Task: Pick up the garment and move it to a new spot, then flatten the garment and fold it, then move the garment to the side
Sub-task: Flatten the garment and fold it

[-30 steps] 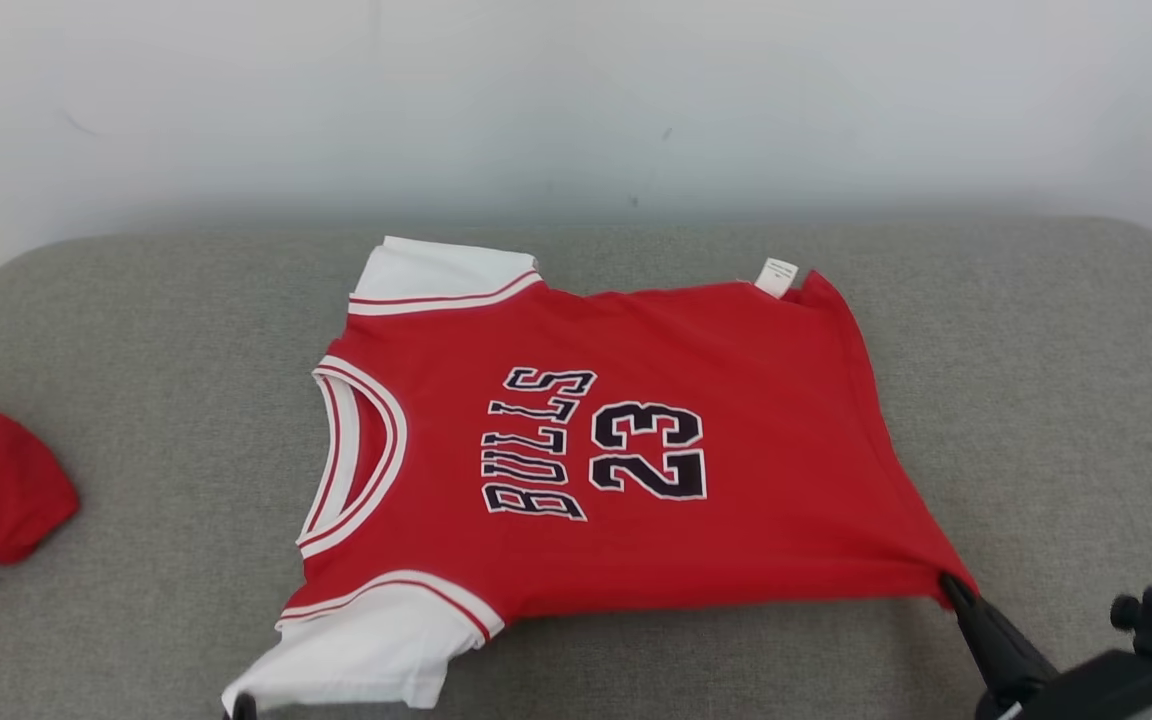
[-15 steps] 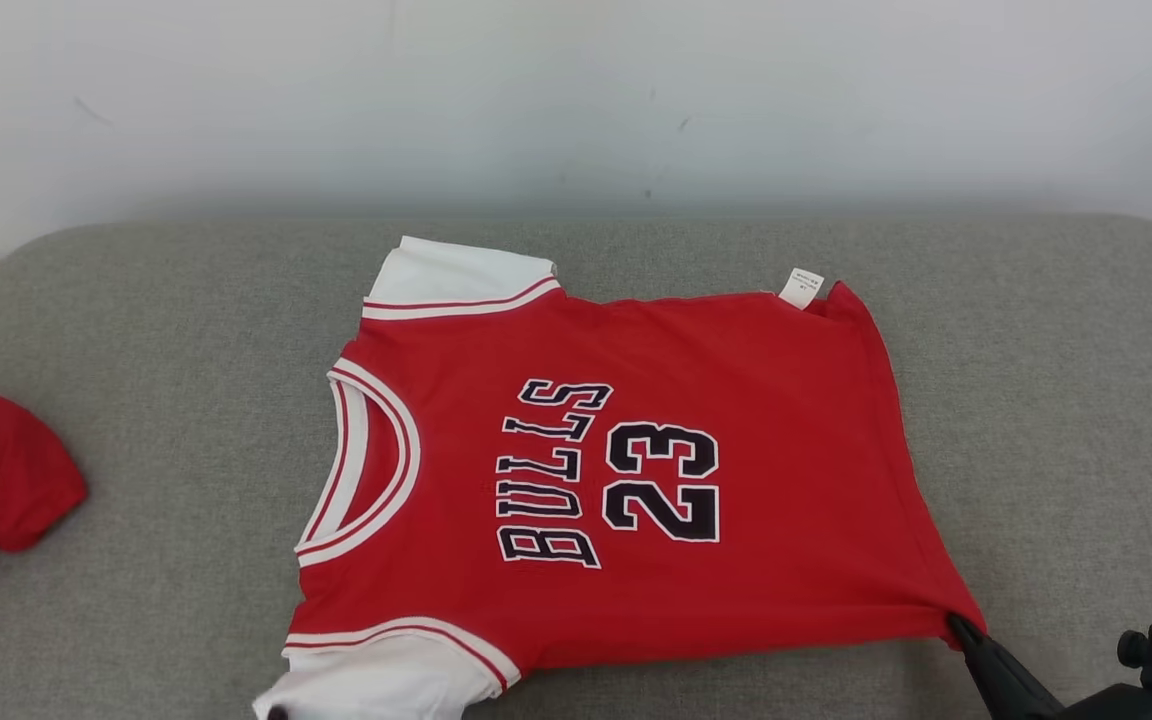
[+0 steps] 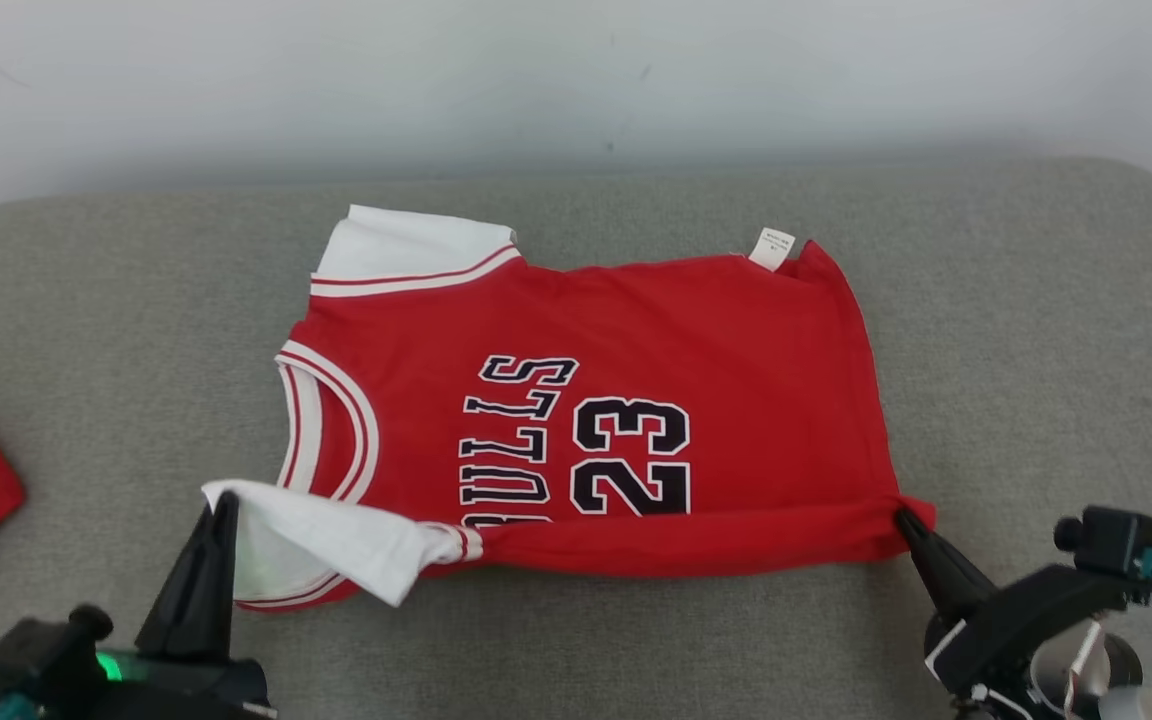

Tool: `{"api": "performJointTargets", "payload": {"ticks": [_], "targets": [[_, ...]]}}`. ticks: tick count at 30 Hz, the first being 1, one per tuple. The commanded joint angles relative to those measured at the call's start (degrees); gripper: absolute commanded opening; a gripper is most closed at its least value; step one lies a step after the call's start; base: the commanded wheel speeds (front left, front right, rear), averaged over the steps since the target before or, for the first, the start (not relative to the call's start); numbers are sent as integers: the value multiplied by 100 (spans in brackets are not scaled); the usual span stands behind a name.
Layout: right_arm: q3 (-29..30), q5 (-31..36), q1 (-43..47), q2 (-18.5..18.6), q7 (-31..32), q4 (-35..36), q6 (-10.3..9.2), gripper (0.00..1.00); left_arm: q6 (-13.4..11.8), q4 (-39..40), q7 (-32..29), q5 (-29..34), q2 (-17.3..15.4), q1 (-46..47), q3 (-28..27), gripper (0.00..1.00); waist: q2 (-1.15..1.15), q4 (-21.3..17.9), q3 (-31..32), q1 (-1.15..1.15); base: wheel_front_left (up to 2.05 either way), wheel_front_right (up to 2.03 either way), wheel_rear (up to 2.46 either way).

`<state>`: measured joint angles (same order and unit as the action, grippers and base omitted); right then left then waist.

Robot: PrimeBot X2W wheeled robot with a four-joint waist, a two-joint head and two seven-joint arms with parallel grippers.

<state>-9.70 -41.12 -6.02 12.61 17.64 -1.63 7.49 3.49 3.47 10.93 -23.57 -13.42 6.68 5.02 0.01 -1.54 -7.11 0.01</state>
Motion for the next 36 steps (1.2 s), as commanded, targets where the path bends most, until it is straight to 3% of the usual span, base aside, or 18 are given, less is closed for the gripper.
{"api": "performJointTargets", "payload": {"ticks": [1,8,19,30,31,32,33,36], "targets": [[-23,73,-102,23,9,-75,0,0,45,-81,-18,-66,-57,119,0,0,-1,-112,-135,-1,0,0,0],[-229,59,-885,-29,-61,-885,0,0,253,-1130,-87,-137,-285,987,159,0,-1,-200,-291,-1,0,0,0],[-543,58,-1780,-130,-376,-1889,0,0,373,-2695,102,-219,-500,2064,506,0,-1,-256,-499,-1,0,0,0],[-904,120,-2286,-59,-701,-2430,0,2,388,-3588,313,-333,-464,2658,905,0,-1,-219,-643,-1,0,0,0],[-931,147,-2308,-28,-761,-2443,0,30,389,-3680,342,-325,-470,2687,928,0,-1,-215,-633,-1,0,0,0],[-962,147,-2316,-18,-811,-2460,0,99,390,-3751,357,-293,-488,2713,953,48,-1,-217,-613,-1,0,0,0],[-980,122,-2309,-7,-857,-2476,0,100,391,-3805,371,-288,-483,2725,965,100,-1,-215,-593,-1,0,0,0],[-1060,152,-2228,94,-982,-2451,0,100,392,-3808,417,-351,-450,2645,982,100,-1,-196,-485,-1,0,0,0]]}}
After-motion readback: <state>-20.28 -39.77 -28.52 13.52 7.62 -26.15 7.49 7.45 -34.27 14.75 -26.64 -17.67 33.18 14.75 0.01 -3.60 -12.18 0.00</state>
